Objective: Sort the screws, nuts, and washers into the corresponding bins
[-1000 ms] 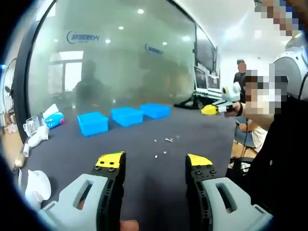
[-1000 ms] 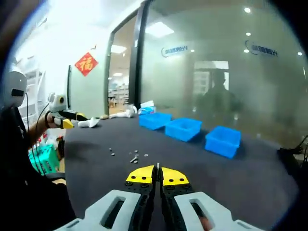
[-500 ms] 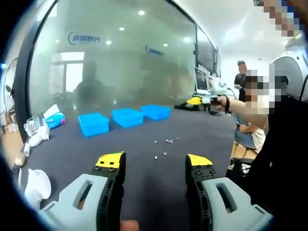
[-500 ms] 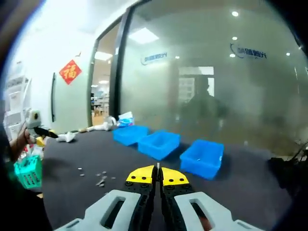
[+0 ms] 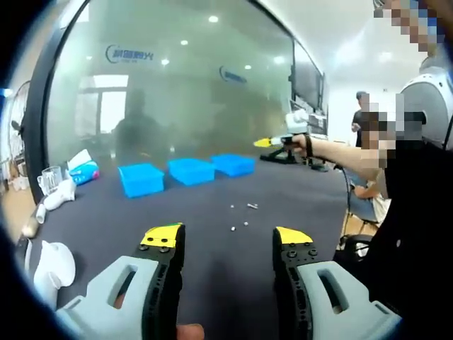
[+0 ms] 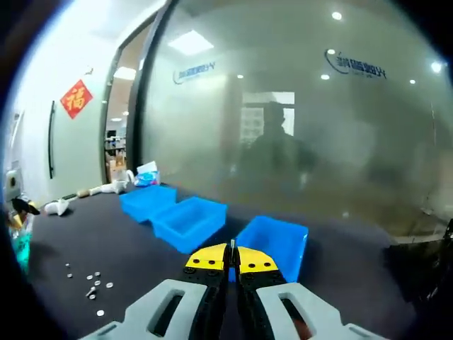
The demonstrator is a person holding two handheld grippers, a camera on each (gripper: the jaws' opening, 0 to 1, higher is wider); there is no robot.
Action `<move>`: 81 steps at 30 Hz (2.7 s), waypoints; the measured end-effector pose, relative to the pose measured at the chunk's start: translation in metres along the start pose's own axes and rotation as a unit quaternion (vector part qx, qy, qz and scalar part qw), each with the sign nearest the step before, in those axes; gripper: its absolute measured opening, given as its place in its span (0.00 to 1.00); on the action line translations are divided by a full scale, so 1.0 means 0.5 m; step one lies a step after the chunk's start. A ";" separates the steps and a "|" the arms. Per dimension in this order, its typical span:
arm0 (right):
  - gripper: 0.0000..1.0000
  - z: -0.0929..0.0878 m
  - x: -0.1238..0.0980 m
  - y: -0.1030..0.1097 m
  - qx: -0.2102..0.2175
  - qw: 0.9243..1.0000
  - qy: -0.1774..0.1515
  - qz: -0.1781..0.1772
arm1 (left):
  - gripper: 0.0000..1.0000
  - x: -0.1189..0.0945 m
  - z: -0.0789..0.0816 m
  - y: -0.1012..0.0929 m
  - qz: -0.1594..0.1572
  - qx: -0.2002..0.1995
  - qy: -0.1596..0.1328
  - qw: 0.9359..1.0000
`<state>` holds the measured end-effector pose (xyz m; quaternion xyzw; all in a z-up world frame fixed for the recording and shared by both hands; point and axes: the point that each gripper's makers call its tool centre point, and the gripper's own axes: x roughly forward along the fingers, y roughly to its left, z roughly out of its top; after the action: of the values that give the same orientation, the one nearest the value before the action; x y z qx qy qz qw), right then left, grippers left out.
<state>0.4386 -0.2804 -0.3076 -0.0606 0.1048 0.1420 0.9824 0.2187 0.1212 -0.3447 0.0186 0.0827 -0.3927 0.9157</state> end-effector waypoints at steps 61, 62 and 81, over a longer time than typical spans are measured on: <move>0.27 0.014 -0.181 0.102 -0.020 0.998 -0.058 0.017 | 0.48 -0.009 0.008 0.023 0.031 -0.002 0.004 1.000; 0.27 0.009 -0.198 0.110 -0.021 0.998 -0.061 0.019 | 0.48 -0.008 0.010 0.021 0.030 -0.001 0.003 1.000; 0.27 -0.083 -0.340 0.148 -0.027 0.997 -0.054 0.054 | 0.48 0.000 0.018 0.002 0.019 0.007 0.005 1.000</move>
<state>0.2498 -0.2613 -0.3166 -0.0737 0.0508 0.2011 0.9755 0.2207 0.1212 -0.3358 0.0285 0.0846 -0.3760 0.9223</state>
